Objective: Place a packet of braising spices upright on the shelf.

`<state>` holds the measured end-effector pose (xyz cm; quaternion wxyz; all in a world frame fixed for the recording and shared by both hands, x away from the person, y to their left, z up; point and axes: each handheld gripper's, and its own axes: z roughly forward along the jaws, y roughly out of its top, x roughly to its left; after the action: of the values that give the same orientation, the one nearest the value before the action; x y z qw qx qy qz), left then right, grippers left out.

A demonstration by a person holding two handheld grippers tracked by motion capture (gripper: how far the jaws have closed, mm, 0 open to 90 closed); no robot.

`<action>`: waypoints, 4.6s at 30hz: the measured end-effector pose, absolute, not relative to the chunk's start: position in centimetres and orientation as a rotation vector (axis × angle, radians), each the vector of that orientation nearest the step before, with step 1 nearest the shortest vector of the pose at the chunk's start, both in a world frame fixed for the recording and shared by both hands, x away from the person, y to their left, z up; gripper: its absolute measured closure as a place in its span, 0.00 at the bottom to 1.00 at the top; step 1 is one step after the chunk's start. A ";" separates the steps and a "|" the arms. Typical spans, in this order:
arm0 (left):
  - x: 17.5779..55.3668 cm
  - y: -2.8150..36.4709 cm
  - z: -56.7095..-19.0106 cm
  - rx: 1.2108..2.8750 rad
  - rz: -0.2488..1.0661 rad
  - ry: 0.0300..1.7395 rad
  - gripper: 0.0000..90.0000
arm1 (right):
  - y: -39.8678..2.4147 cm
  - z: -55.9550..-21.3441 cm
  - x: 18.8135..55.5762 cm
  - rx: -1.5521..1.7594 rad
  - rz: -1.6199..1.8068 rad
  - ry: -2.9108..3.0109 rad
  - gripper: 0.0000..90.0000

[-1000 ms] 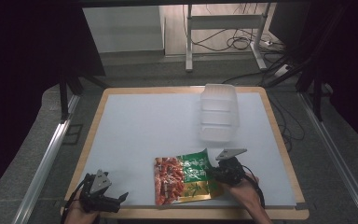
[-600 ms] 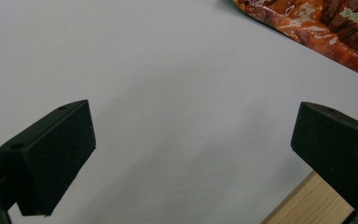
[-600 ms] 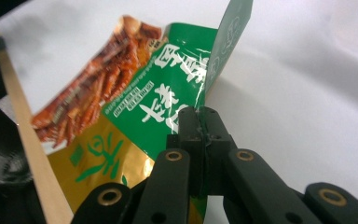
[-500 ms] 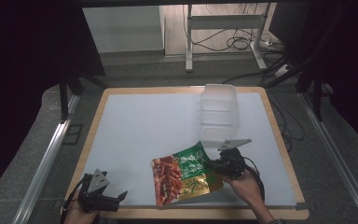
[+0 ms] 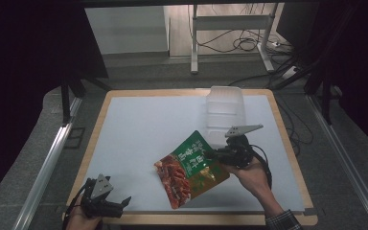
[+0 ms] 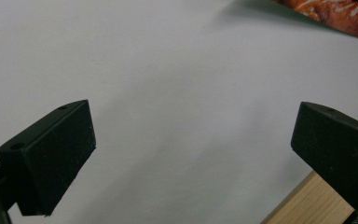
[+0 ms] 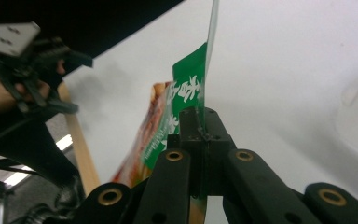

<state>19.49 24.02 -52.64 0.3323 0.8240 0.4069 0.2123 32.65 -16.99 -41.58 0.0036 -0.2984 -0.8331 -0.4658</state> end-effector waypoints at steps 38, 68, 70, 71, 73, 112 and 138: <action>19.6 24.2 -52.6 2.140 0.546 1.062 0.00 | -17.2 -32.7 37.1 -0.975 -1.532 -2.644 0.99; 19.6 24.7 -52.6 2.082 0.530 1.109 0.00 | -16.6 -28.6 43.9 -1.044 -1.600 -2.620 0.99; 19.6 24.7 -52.6 2.083 0.530 1.110 0.00 | -16.5 -28.4 44.4 -1.053 -1.602 -2.622 0.99; 19.6 24.7 -52.6 2.086 0.533 1.106 0.00 | -16.4 -28.3 44.6 -1.058 -1.604 -2.622 0.99; 19.6 24.7 -52.6 2.089 0.532 1.104 0.00 | -16.4 -28.1 45.1 -1.069 -1.610 -2.621 0.99; 19.6 24.5 -52.7 2.112 0.523 1.084 0.00 | -20.7 -30.3 53.1 -1.218 -1.578 -2.771 0.99; 19.6 24.4 -52.7 2.123 0.521 1.081 0.00 | -22.9 -31.2 52.5 -1.233 -1.460 -2.771 0.99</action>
<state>19.58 24.42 -52.66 0.3442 0.8174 0.4161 0.2006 52.46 -22.93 -31.21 -0.1120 -0.3640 -0.8181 -0.4310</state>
